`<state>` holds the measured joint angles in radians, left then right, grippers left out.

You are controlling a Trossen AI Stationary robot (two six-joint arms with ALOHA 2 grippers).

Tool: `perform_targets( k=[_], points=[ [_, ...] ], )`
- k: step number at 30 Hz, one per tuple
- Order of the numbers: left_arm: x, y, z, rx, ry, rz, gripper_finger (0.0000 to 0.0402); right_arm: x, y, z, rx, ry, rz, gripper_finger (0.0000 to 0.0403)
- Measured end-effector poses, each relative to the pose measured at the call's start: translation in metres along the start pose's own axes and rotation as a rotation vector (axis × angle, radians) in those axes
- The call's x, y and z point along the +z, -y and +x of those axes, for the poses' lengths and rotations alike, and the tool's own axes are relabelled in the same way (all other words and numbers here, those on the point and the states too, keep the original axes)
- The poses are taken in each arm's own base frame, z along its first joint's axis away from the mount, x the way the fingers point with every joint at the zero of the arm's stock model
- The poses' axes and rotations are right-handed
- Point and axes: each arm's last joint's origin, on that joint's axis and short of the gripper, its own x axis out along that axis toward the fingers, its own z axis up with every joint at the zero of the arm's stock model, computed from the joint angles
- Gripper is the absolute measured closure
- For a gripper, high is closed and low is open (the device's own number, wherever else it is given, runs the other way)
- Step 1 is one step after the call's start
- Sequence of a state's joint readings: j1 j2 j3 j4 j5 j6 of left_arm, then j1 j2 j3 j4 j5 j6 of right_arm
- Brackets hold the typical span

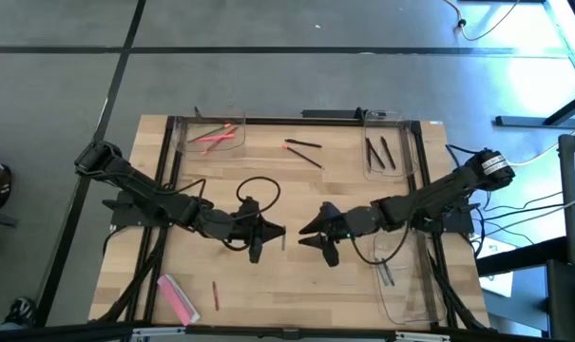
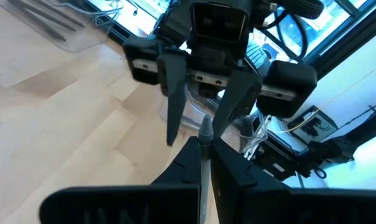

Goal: Sort crayons/erasers/pens/pencils in bins
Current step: Put the gray crayon into the bottom transparent bin

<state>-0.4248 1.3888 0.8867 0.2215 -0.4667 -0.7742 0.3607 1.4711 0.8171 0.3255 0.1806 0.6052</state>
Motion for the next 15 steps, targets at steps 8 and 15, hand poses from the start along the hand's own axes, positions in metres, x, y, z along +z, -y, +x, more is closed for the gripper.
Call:
perform_targets(
  k=[8, 15],
  points=[
    [0.000, 0.000, 0.000, 0.010, 0.007, 0.001, 0.0395, 0.000, 0.016, 0.017, 0.030, 0.033, -0.019, 0.0260],
    [0.000, -0.001, 0.000, 0.022, 0.006, 0.008, 0.0395, 0.001, 0.023, 0.028, 0.090, 0.052, -0.003, 0.0260]
  ],
)
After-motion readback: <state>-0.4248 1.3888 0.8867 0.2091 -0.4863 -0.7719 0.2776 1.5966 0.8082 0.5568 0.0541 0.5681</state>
